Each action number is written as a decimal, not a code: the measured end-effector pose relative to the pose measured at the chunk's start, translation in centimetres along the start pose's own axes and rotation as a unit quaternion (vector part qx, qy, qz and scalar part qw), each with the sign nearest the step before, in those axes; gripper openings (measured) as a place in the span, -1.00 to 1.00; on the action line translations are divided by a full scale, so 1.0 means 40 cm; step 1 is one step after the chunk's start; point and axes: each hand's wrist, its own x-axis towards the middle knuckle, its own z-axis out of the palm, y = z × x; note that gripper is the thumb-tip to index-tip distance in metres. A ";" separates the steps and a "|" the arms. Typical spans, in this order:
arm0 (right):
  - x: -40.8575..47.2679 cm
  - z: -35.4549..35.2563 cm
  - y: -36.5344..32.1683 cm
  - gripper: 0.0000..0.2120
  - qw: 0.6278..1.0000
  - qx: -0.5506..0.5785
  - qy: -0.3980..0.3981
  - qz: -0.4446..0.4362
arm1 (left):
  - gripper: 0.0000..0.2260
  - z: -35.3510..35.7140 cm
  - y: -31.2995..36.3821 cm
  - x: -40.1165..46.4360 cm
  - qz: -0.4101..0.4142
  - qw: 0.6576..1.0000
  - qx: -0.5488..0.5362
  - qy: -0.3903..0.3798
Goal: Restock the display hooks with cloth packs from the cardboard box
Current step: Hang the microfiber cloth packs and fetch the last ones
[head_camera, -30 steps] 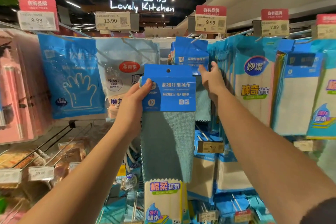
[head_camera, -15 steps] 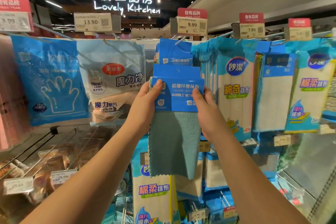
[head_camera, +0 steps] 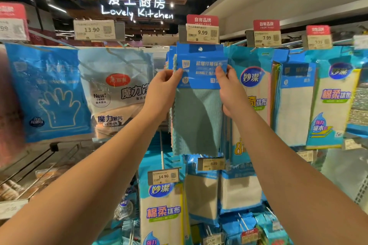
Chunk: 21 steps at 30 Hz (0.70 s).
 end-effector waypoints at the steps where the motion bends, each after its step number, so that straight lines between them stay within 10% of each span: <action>1: 0.014 0.000 -0.002 -0.88 1.000 -0.003 -0.003 -0.002 | -0.70 0.003 0.004 0.007 0.001 1.000 -0.006 0.004; 21: 0.183 0.035 0.064 -0.61 0.974 -0.225 -0.001 0.041 | -0.70 0.041 -0.081 0.186 -0.047 0.995 0.066 0.052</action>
